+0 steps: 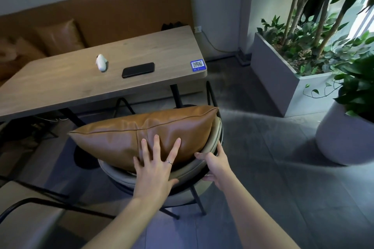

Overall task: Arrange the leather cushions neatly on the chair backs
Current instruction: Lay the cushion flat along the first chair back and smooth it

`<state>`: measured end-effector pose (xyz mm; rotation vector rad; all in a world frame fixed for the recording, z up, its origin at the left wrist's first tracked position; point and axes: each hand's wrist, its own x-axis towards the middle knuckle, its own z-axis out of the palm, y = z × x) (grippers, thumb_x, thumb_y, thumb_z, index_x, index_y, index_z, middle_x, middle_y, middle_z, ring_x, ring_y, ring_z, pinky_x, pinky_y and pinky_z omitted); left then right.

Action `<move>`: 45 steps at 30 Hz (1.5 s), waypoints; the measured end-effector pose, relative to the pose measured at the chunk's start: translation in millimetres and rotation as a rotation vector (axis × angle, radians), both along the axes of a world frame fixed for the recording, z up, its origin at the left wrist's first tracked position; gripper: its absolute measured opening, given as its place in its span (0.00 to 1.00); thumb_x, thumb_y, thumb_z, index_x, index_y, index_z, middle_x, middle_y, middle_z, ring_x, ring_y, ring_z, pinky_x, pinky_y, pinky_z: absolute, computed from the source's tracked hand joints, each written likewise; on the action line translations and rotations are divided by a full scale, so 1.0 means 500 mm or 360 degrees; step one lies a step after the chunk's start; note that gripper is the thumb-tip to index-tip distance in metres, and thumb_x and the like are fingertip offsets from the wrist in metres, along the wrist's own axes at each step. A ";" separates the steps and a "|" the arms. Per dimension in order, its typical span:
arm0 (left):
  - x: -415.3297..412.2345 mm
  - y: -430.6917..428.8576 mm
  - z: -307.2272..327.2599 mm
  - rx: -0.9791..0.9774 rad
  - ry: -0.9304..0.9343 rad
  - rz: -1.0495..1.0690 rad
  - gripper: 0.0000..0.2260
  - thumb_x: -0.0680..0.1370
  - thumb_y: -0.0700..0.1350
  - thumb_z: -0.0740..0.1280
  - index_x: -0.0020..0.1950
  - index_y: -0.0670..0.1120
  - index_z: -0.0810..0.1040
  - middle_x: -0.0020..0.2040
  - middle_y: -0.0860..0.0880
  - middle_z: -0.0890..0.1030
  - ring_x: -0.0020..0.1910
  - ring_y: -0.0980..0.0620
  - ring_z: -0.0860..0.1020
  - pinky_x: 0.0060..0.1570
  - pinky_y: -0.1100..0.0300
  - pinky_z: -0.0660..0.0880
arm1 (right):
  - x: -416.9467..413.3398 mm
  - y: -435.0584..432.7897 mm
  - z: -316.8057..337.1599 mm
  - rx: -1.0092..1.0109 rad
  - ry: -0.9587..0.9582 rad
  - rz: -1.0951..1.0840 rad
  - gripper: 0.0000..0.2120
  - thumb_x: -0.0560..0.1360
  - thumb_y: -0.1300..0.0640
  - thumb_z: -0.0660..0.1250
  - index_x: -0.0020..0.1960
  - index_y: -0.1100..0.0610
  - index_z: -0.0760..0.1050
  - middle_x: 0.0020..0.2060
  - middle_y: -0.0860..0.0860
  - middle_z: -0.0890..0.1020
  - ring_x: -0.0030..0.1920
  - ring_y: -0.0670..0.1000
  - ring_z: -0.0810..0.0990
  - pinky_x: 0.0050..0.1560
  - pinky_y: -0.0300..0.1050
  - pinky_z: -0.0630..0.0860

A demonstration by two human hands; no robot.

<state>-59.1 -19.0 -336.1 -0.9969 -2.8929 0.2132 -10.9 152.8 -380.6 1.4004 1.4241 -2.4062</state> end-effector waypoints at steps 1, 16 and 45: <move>-0.002 0.002 0.001 0.0004 0.0007 -0.0005 0.56 0.75 0.62 0.71 0.71 0.62 0.18 0.81 0.37 0.38 0.78 0.29 0.39 0.71 0.29 0.57 | -0.002 0.004 0.005 -0.0007 -0.0009 0.0009 0.53 0.66 0.59 0.78 0.78 0.32 0.53 0.72 0.52 0.74 0.66 0.66 0.76 0.52 0.70 0.81; -0.029 0.032 0.002 0.0012 0.0048 0.0028 0.55 0.74 0.65 0.69 0.72 0.64 0.21 0.82 0.38 0.42 0.79 0.30 0.43 0.69 0.31 0.63 | -0.041 0.065 0.031 0.0162 -0.0083 0.0280 0.51 0.68 0.64 0.76 0.80 0.40 0.53 0.62 0.55 0.71 0.57 0.68 0.79 0.36 0.57 0.84; -0.010 0.048 0.050 -0.0105 -0.0154 0.0178 0.51 0.77 0.56 0.72 0.77 0.64 0.29 0.82 0.39 0.39 0.79 0.29 0.40 0.70 0.33 0.61 | 0.011 -0.008 0.035 0.1432 -0.0415 0.0834 0.29 0.77 0.35 0.64 0.65 0.59 0.70 0.64 0.57 0.77 0.63 0.62 0.77 0.58 0.55 0.75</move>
